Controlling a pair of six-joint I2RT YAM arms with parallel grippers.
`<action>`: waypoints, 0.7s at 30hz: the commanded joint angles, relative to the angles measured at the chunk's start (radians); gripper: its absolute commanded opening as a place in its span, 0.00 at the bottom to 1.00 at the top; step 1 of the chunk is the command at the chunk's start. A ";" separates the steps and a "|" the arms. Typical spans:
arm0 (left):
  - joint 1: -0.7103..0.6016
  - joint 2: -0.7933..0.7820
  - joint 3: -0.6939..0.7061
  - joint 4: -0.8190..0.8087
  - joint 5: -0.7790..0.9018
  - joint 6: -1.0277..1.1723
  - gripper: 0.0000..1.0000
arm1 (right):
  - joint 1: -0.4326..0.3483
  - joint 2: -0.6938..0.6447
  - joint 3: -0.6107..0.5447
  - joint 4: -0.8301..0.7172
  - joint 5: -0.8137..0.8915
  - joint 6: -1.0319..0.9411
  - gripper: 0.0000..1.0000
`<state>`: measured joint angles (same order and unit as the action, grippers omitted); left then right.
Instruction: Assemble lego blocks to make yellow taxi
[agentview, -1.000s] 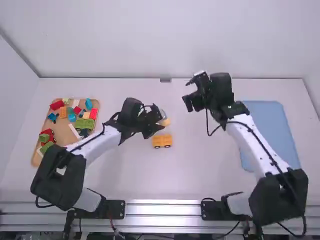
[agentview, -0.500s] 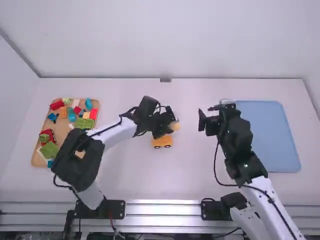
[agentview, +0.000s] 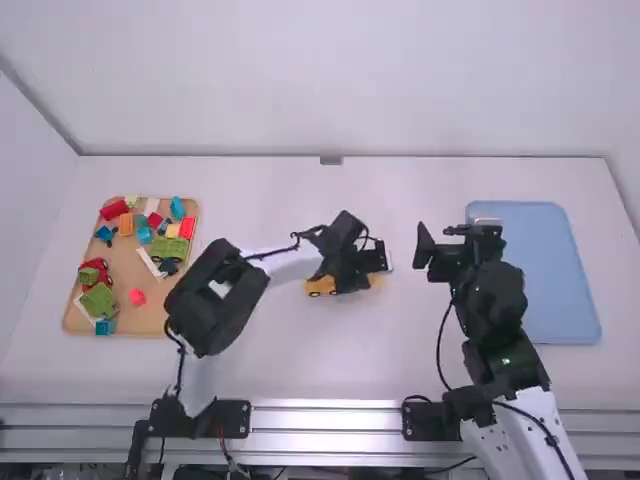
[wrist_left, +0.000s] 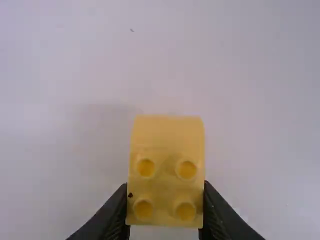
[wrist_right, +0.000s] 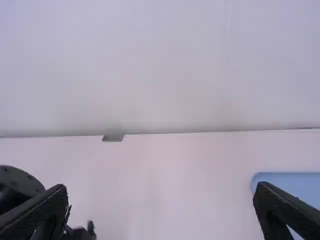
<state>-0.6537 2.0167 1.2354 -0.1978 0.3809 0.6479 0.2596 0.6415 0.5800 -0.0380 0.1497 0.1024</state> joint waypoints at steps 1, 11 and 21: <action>-0.007 0.022 0.016 0.007 -0.043 -0.005 0.12 | 0.012 0.021 -0.020 0.013 0.008 -0.003 0.98; -0.001 0.065 0.014 0.034 -0.058 -0.004 0.22 | 0.016 0.103 -0.018 0.068 0.009 -0.005 0.98; 0.011 0.048 0.063 -0.004 -0.056 -0.058 0.99 | 0.007 0.103 -0.018 0.064 0.004 -0.047 0.98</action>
<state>-0.6518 2.0689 1.2572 -0.1978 0.3164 0.6224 0.2703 0.7494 0.5686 0.0254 0.1490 0.0746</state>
